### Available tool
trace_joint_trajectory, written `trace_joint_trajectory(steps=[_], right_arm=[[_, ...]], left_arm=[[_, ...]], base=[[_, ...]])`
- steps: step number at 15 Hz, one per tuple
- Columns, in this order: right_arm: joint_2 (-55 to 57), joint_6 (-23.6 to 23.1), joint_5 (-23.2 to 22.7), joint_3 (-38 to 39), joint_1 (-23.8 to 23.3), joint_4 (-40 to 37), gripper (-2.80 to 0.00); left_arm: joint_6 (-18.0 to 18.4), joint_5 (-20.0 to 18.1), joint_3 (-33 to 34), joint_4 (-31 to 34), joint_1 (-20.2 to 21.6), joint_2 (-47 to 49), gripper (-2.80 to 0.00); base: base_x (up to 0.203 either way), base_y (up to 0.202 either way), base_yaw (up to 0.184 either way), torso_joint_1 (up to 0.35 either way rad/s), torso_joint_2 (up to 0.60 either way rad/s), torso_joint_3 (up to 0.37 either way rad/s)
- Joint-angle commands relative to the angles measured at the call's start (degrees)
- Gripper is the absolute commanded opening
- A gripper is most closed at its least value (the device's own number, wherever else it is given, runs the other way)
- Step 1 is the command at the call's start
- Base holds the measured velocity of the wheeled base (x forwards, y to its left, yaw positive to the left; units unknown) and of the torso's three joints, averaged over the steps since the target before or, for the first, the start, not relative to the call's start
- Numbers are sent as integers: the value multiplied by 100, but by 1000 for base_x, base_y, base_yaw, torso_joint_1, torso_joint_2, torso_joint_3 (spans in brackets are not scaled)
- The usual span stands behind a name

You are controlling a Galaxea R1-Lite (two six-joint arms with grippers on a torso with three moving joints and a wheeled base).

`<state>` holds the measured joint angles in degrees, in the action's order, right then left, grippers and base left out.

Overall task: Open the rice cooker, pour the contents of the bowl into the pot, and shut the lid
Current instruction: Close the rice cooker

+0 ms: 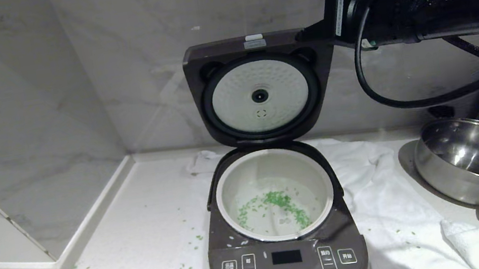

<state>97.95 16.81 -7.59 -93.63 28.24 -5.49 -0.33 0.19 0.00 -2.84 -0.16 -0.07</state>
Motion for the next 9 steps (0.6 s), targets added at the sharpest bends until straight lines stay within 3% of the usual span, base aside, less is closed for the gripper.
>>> trace_joint_trajectory(steps=[1,9], right_arm=[[-379,130,10,336,300,4,-280],[-1024,177,329,925,550,30,-280]], left_arm=[[-2,7,79,-6,-2,-1,-280],[-2,-2,79,-6,7,-1,-280]], base=[[0,0,0,0,0,0],[0,0,0,0,0,0]])
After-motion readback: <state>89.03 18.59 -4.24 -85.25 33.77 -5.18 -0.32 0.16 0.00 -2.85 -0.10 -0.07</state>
